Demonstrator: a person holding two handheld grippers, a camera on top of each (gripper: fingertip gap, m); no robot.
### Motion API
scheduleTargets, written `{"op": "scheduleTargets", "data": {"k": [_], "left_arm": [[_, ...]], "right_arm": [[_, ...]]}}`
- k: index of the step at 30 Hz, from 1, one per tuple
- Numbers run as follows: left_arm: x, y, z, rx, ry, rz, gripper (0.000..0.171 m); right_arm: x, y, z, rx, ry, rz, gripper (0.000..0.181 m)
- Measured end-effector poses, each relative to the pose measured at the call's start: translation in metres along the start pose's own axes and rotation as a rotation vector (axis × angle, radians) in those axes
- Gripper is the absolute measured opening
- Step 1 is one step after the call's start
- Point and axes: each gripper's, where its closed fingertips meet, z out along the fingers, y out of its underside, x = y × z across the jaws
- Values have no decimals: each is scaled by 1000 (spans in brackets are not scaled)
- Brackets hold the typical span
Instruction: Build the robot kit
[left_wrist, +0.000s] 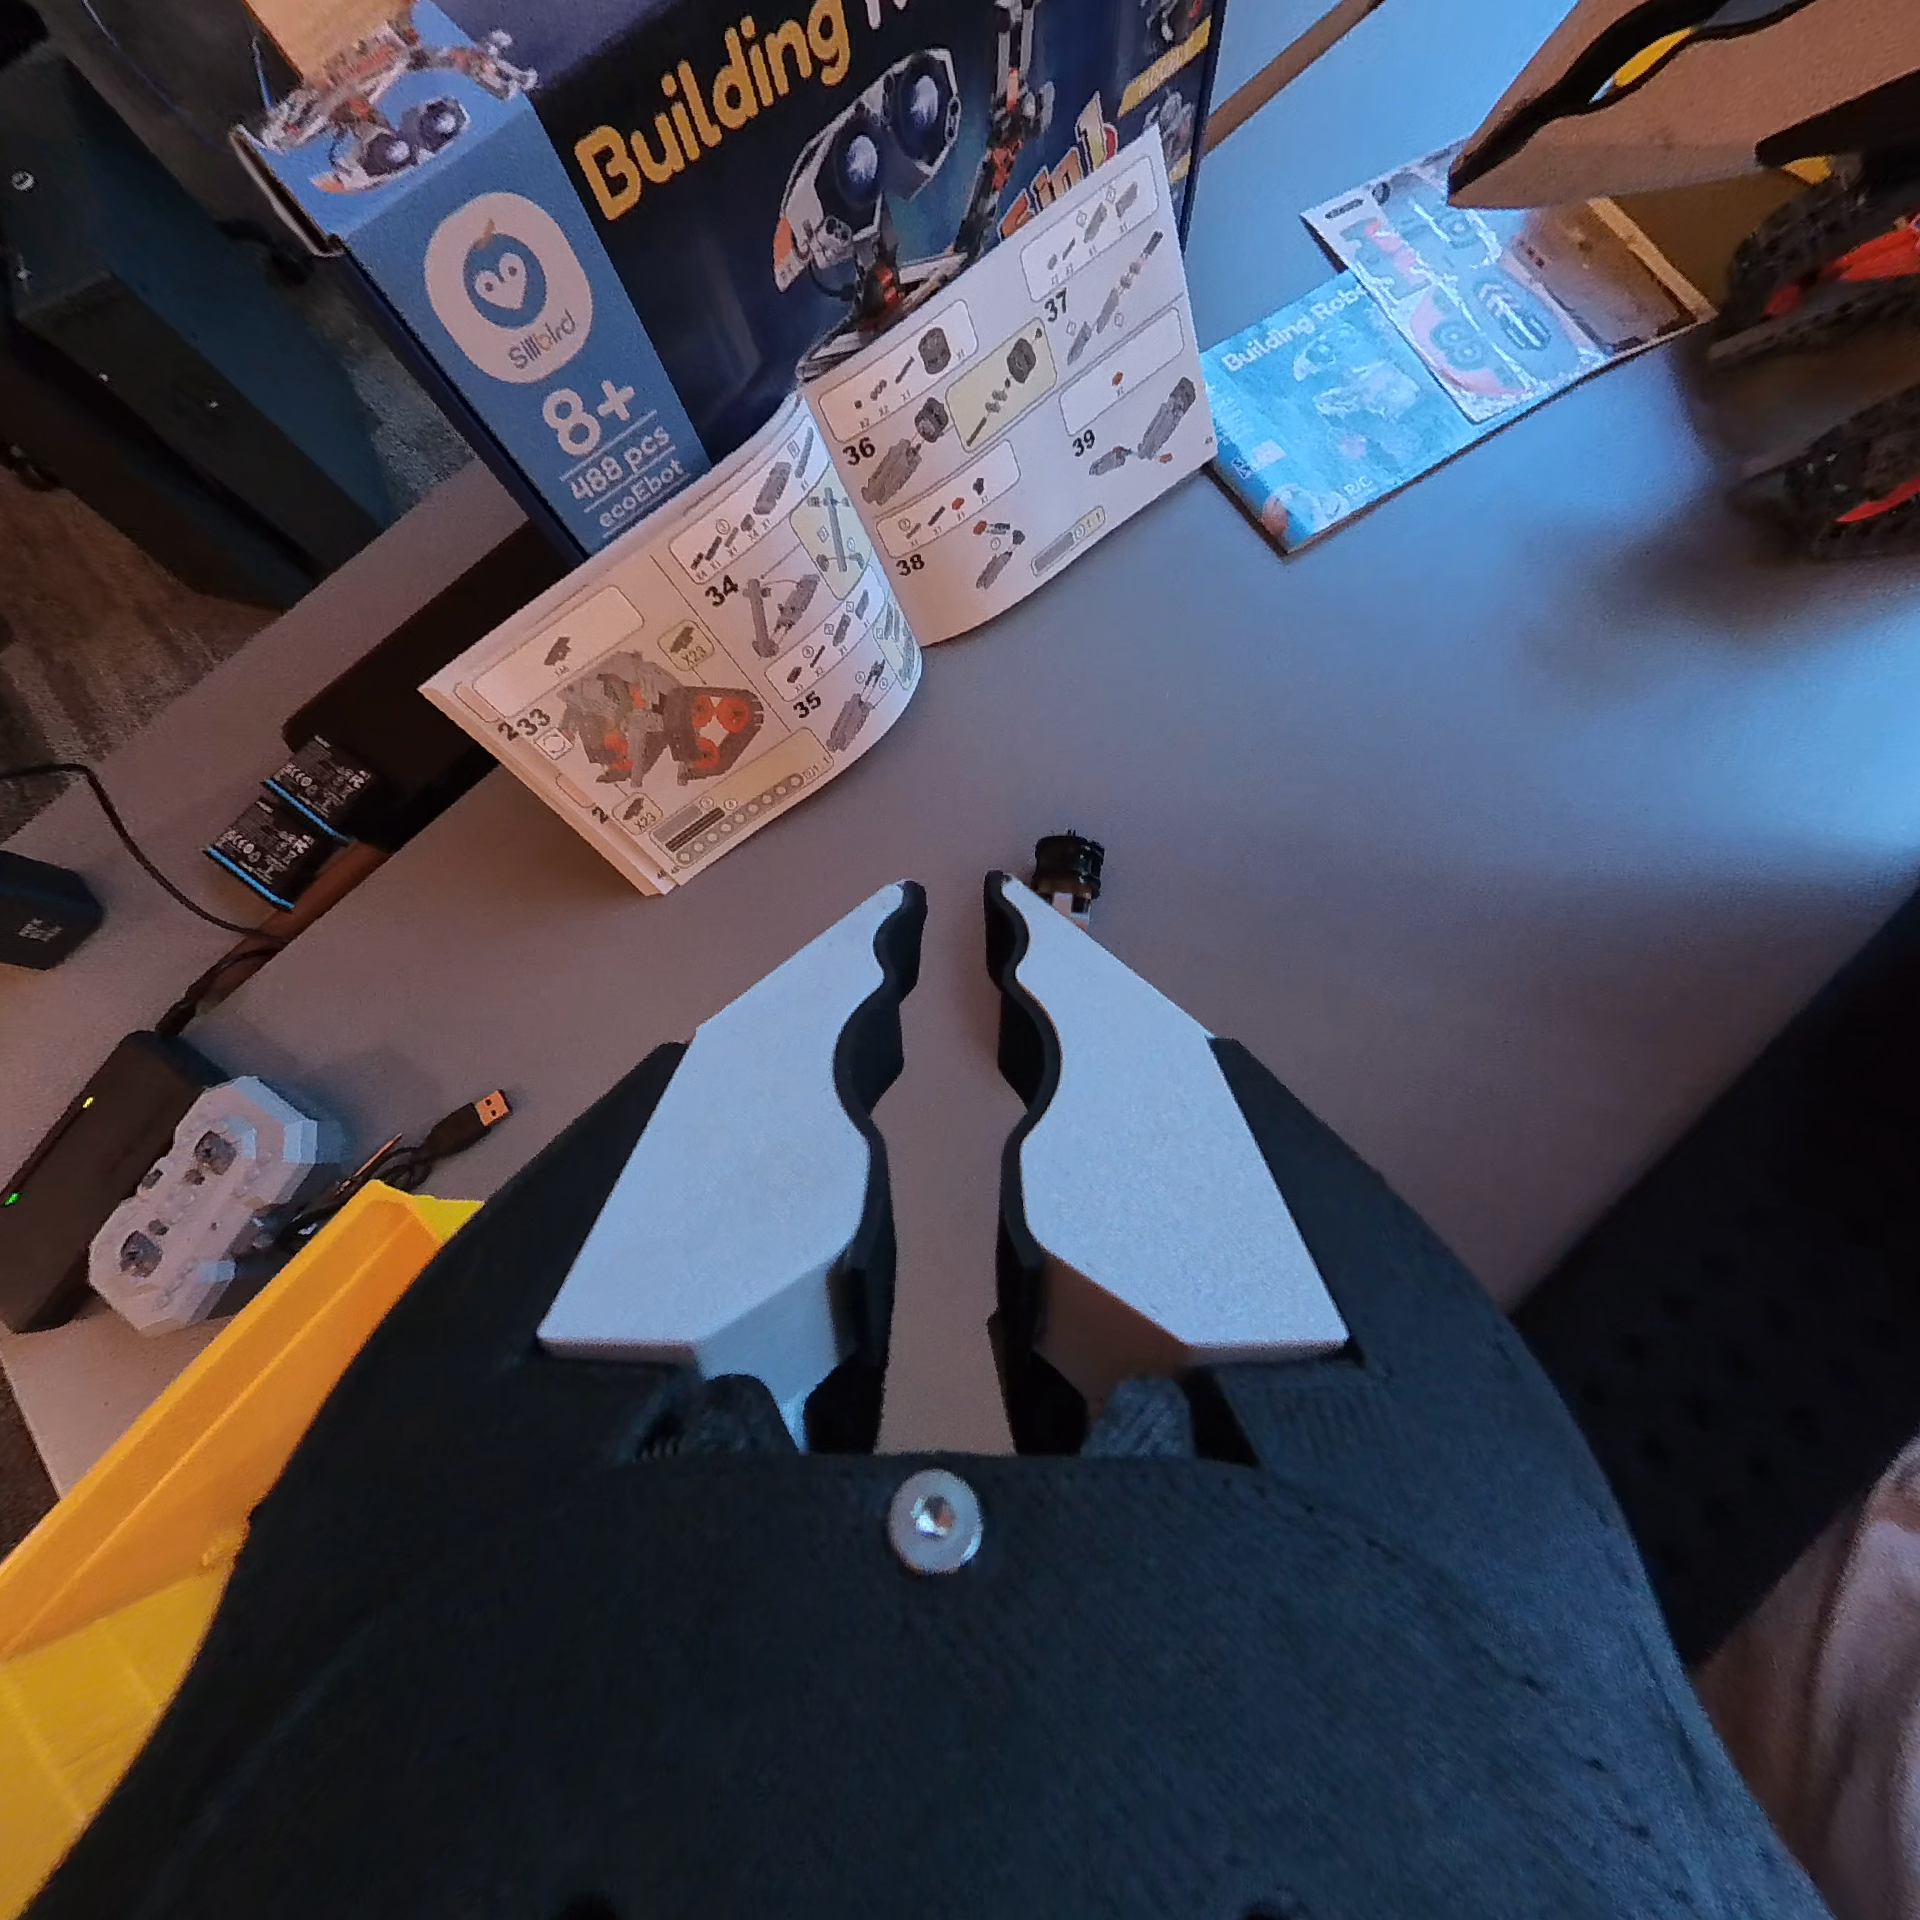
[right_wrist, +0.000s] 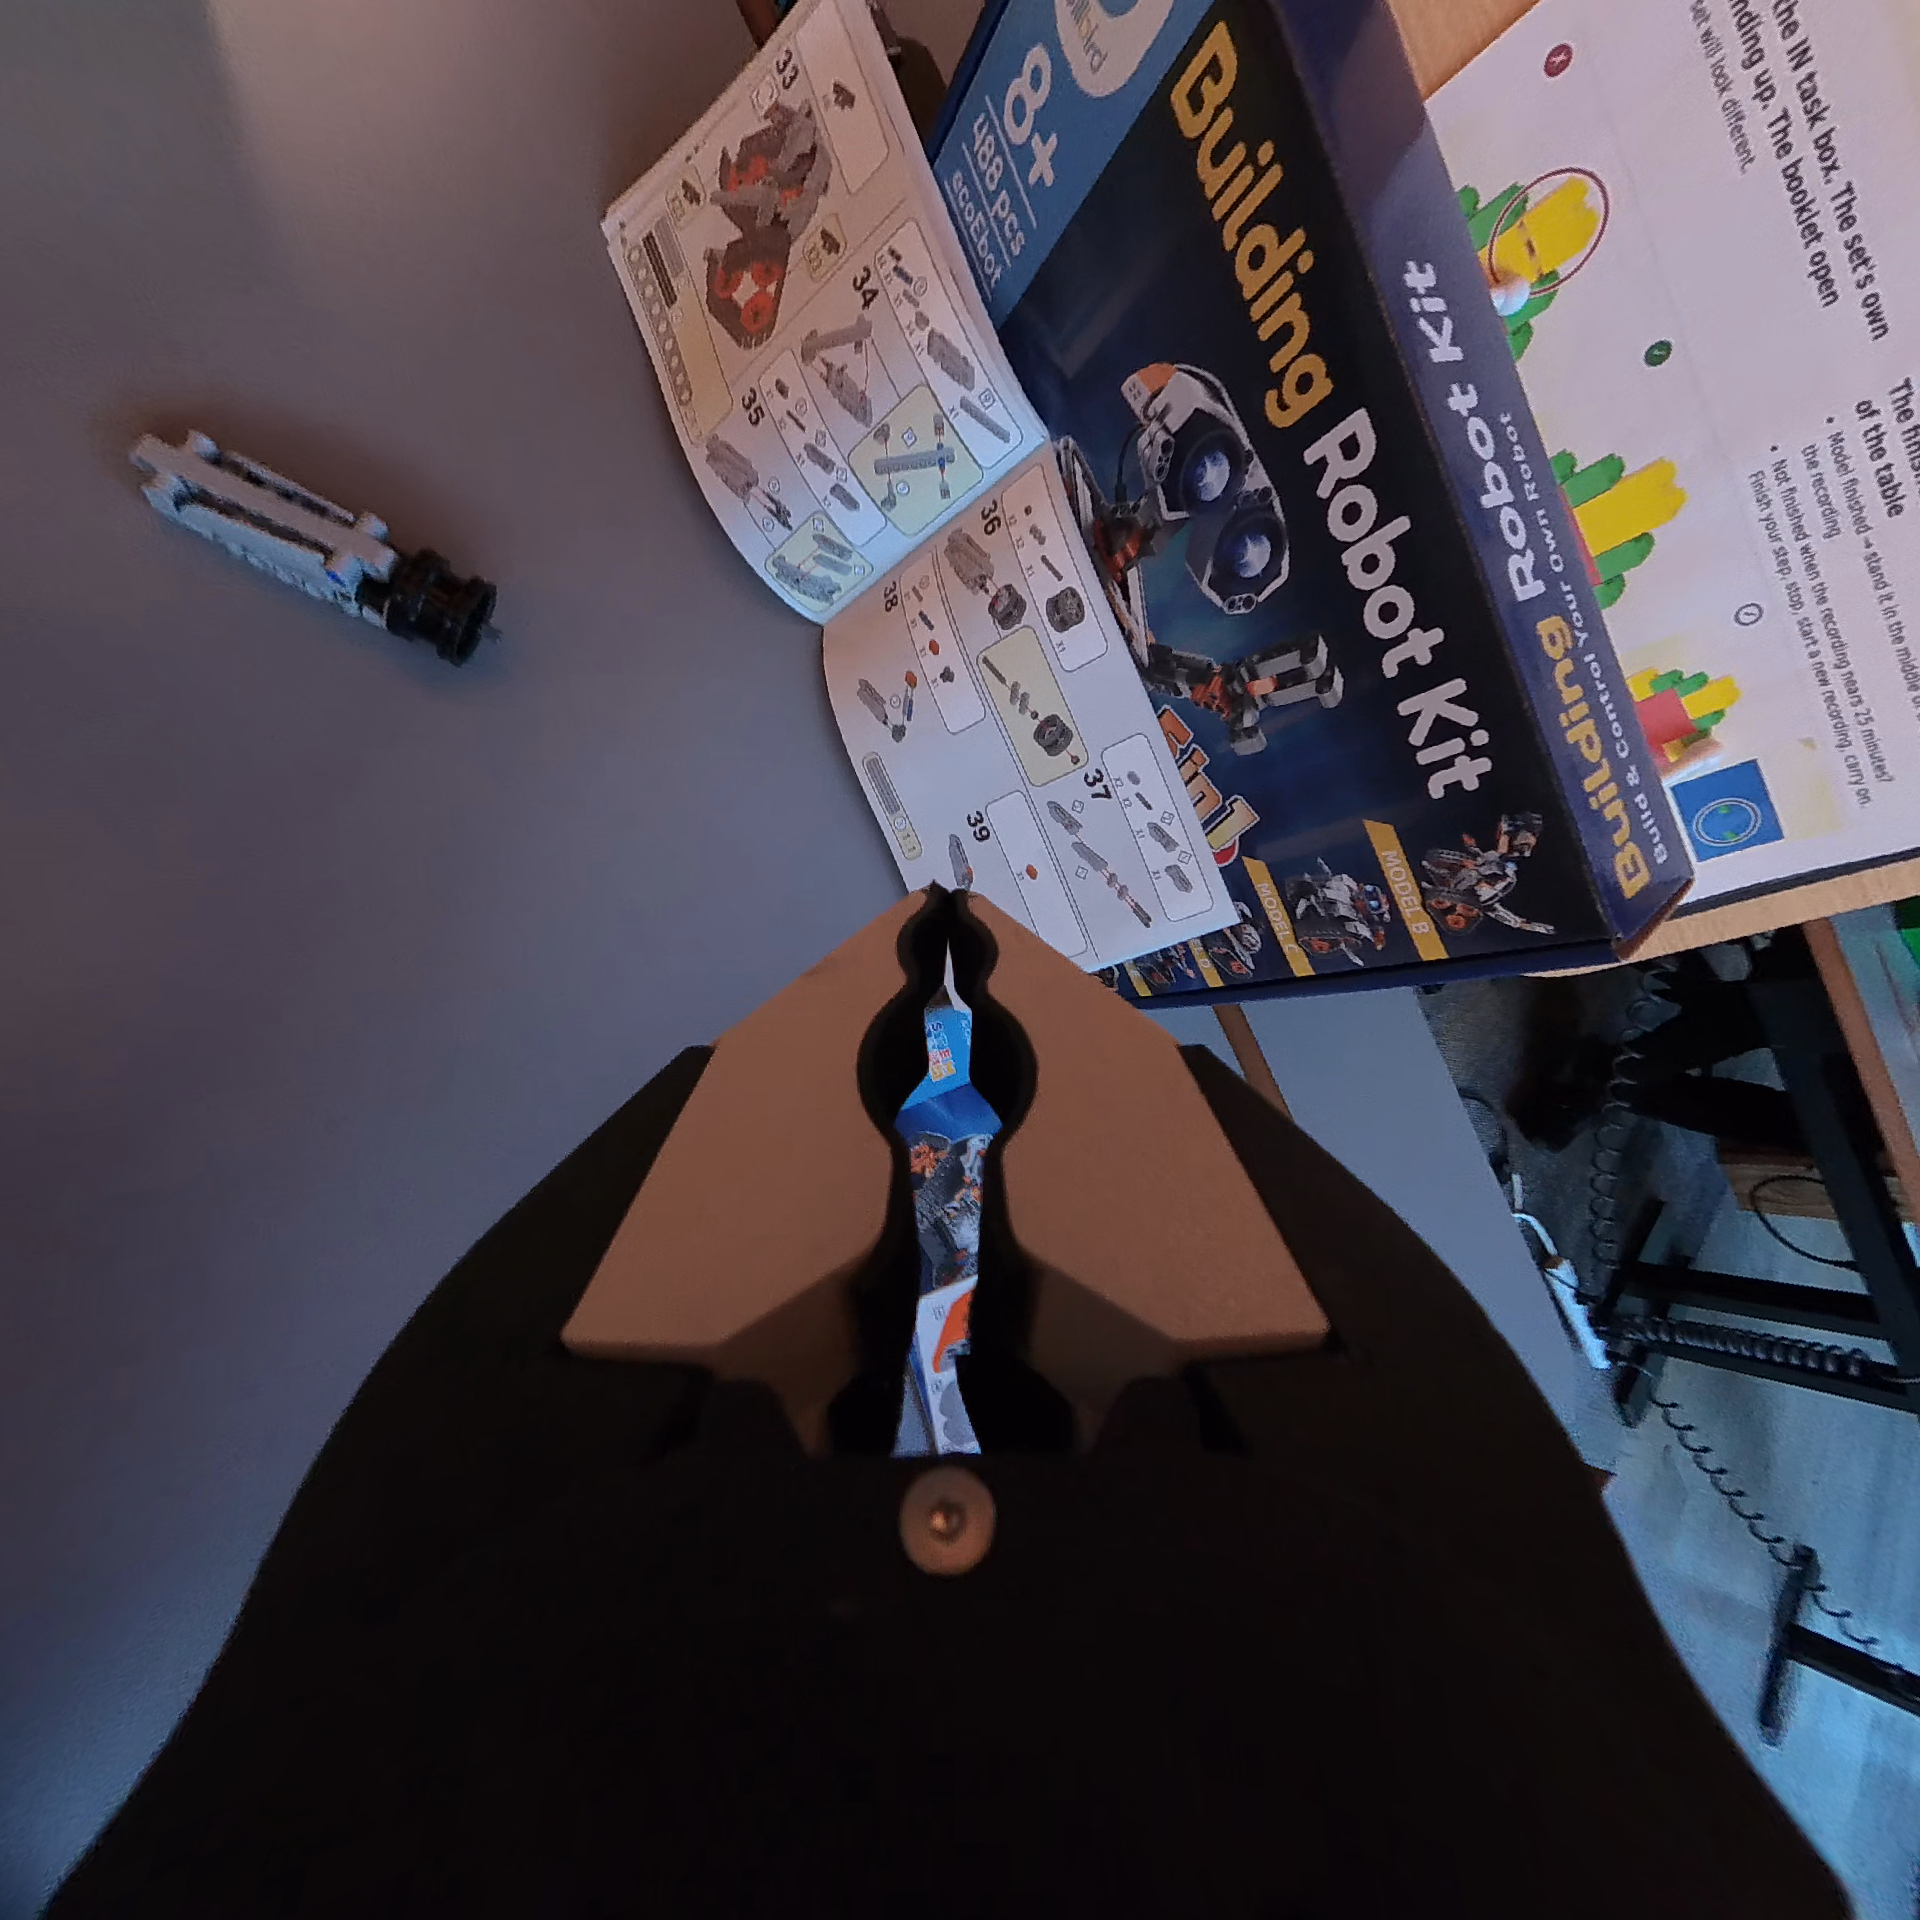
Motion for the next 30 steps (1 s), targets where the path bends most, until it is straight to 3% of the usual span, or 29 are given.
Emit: {"op": "scheduleTargets", "data": {"k": [6, 14, 30], "left_arm": [[-3, -3, -1, 19, -4, -14, 10], [0, -3, -3, 14, -6, -4, 12], [0, 2, -2, -9, -2, -1, 13]], "right_arm": [[4, -10, -2, 55, -12, 116, 0], [0, -7, -3, 24, 27, -21, 0], [-4, -1, 4, -18, 7, -34, 0]]}}
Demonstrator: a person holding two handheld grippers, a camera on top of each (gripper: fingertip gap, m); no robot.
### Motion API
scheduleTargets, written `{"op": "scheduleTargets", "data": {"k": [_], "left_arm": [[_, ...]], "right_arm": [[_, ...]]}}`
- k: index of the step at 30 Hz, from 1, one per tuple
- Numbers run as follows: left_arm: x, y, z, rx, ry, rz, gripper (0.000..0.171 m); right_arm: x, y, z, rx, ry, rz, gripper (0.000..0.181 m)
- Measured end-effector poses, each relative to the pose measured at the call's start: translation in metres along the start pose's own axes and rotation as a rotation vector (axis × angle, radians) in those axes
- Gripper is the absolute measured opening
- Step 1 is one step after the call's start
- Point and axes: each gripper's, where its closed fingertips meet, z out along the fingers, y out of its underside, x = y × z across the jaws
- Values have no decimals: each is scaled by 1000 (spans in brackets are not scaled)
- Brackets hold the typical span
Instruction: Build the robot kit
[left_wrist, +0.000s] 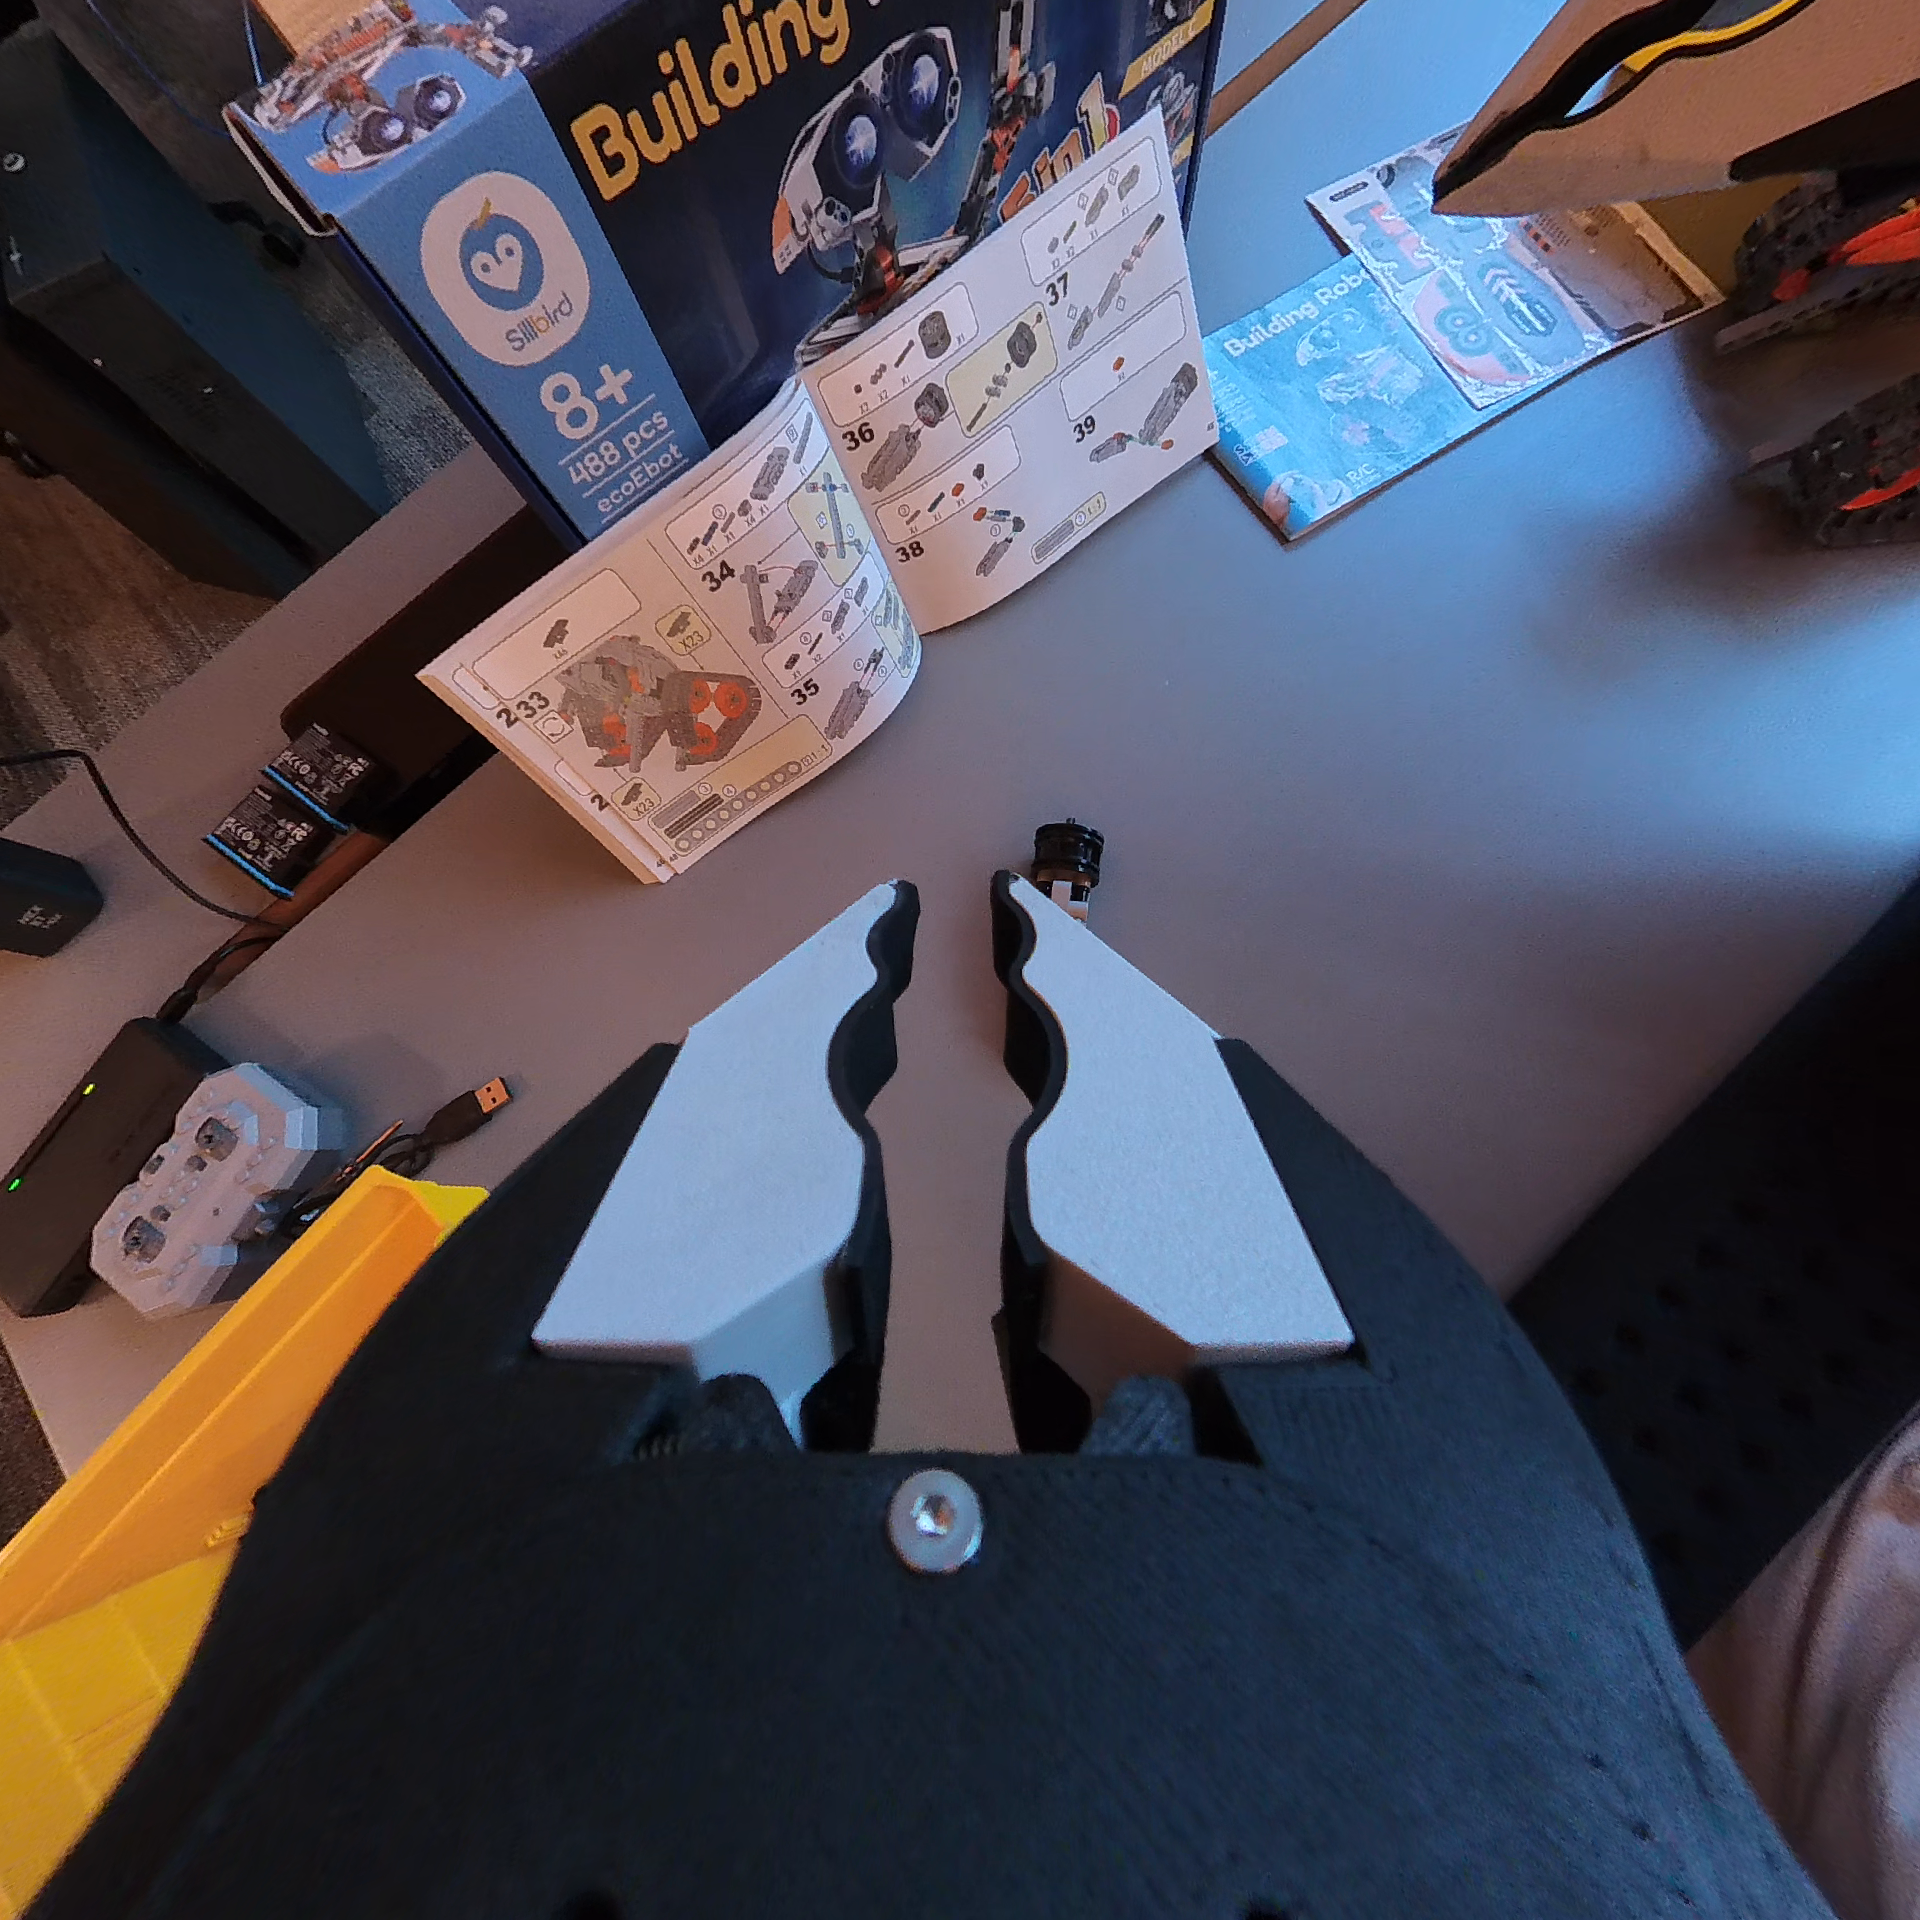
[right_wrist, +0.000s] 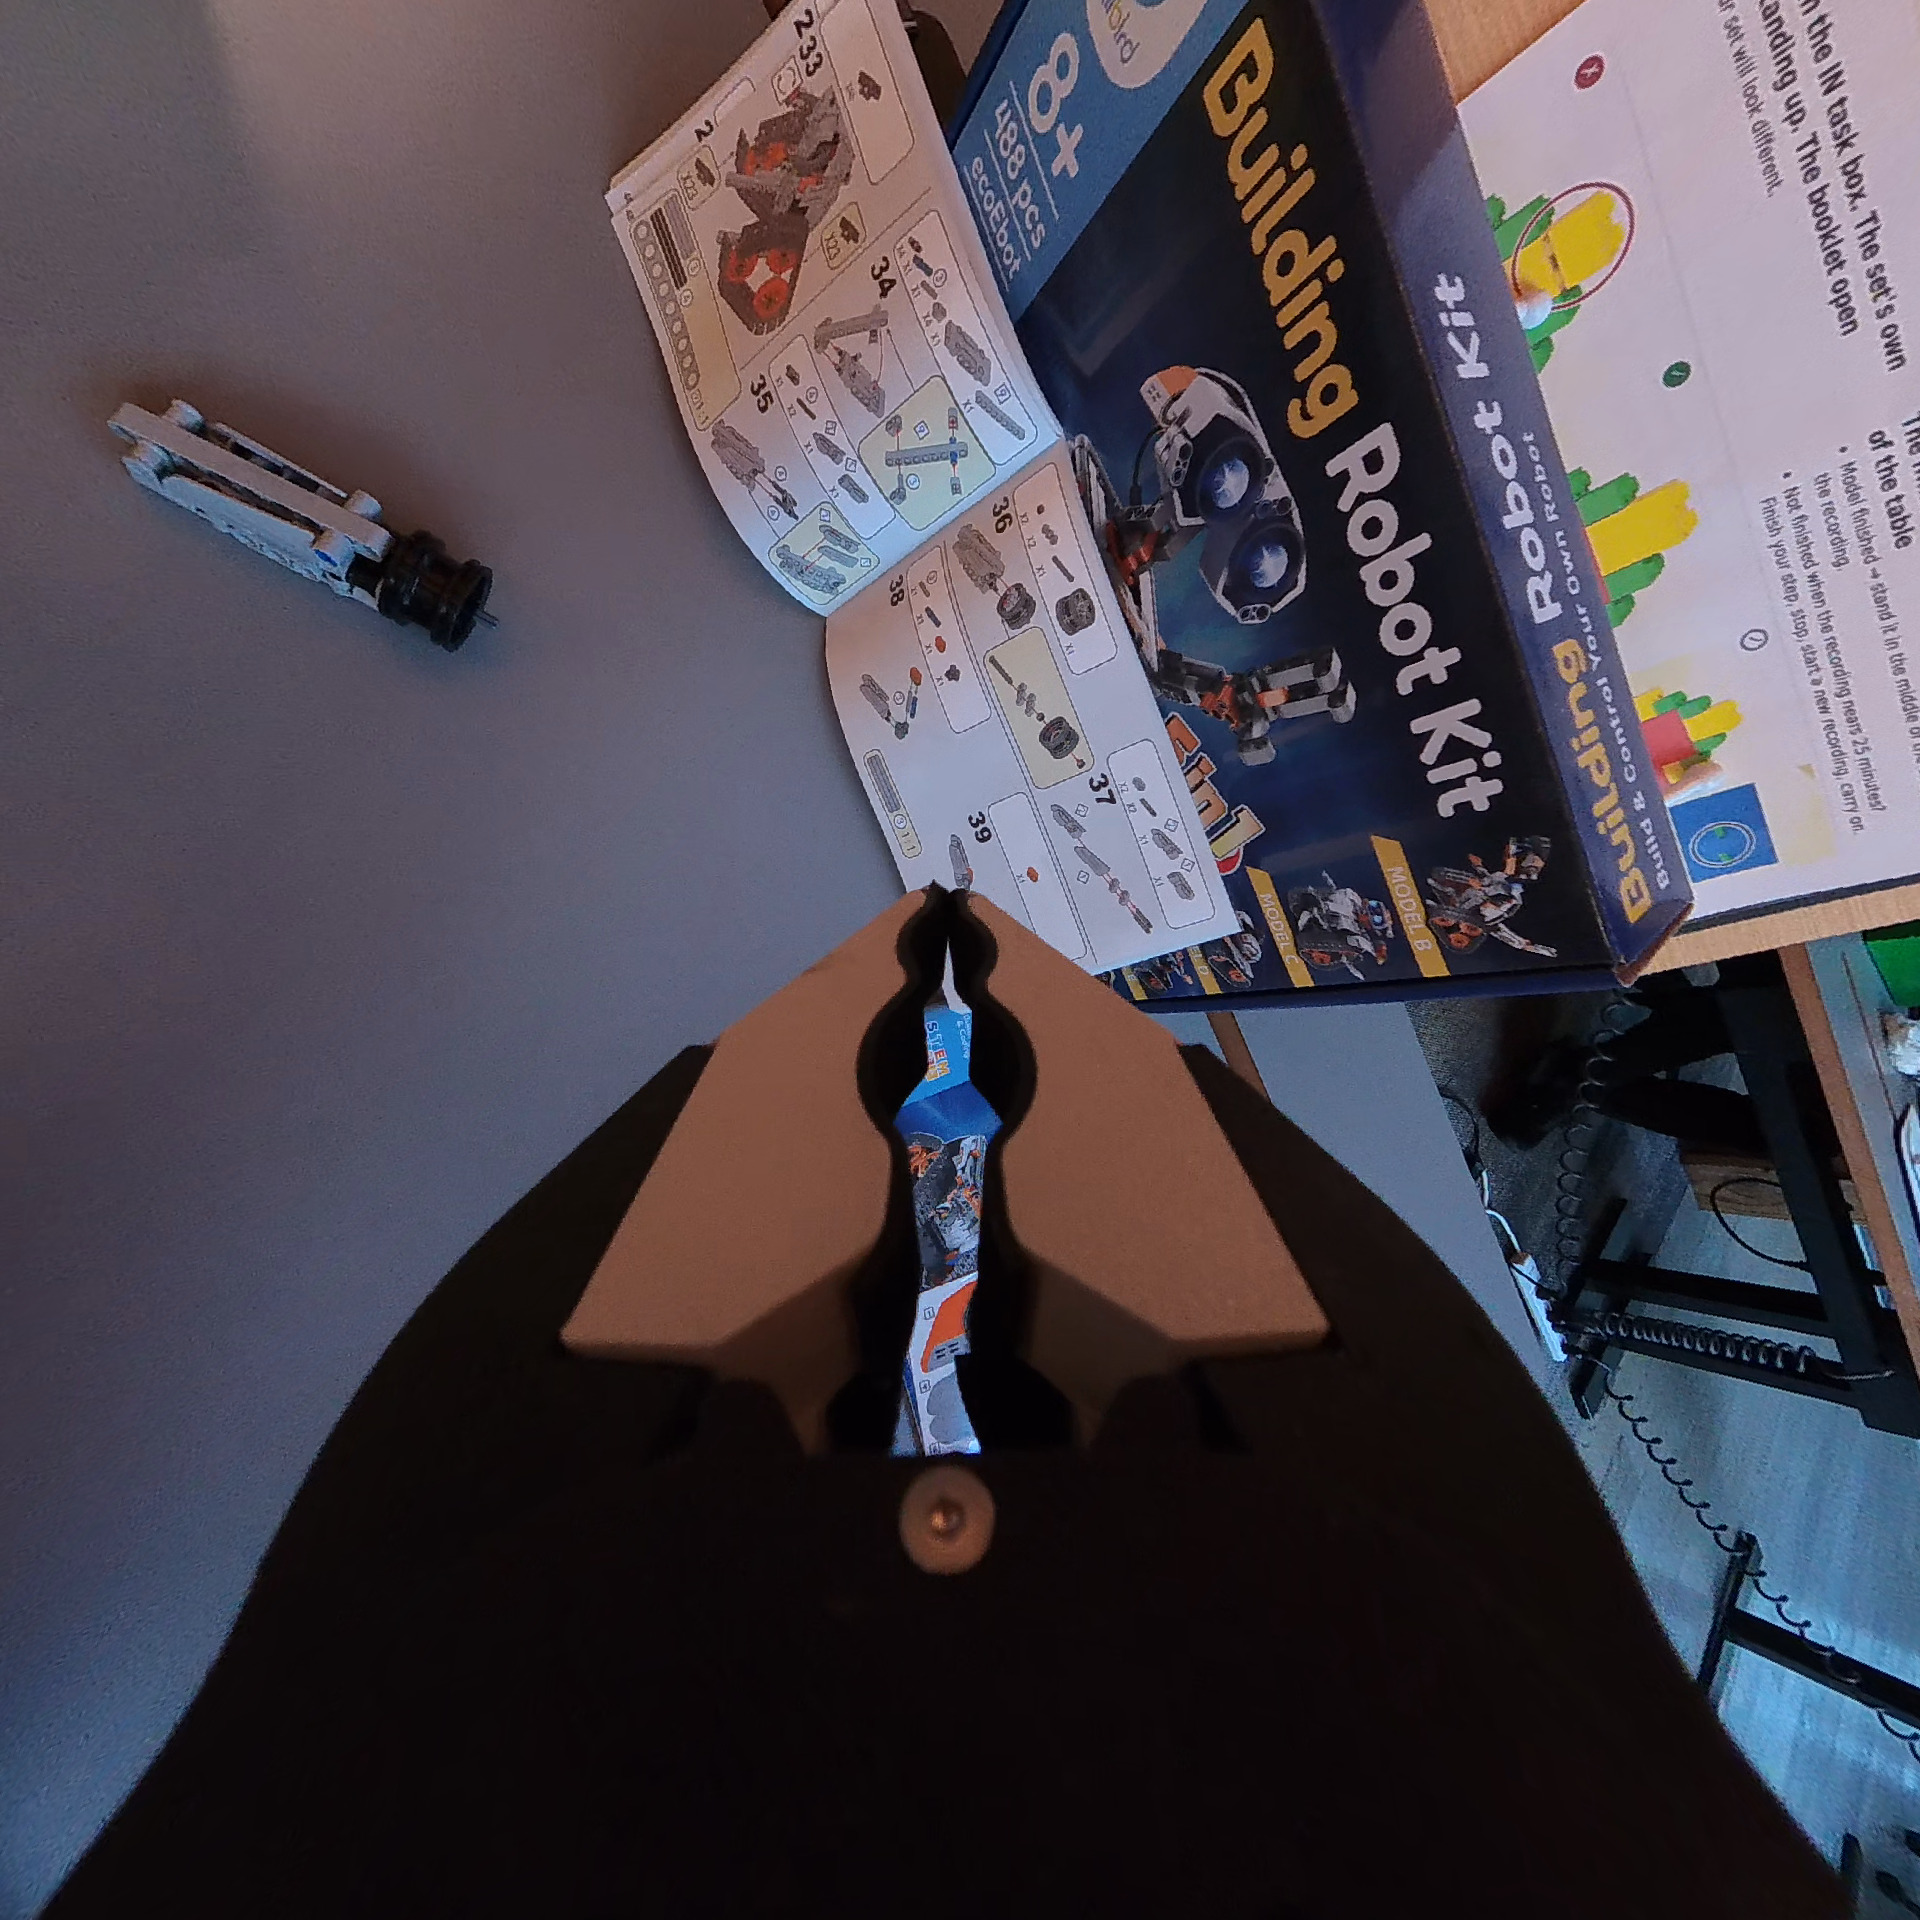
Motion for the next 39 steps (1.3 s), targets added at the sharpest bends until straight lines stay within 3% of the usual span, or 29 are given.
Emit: {"op": "scheduleTargets", "data": {"k": [29, 35, 39], "left_arm": [[-1, 2, 0, -5, 10, -17, 20], [24, 6, 35, 15, 166, -75, 43], [29, 38, 69, 112, 135, -98, 55]], "right_arm": [[-3, 1, 4, -14, -17, 6, 0], [0, 5, -9, 1, -16, 33, 0], [5, 2, -25, 54, -18, 87, 0]]}}
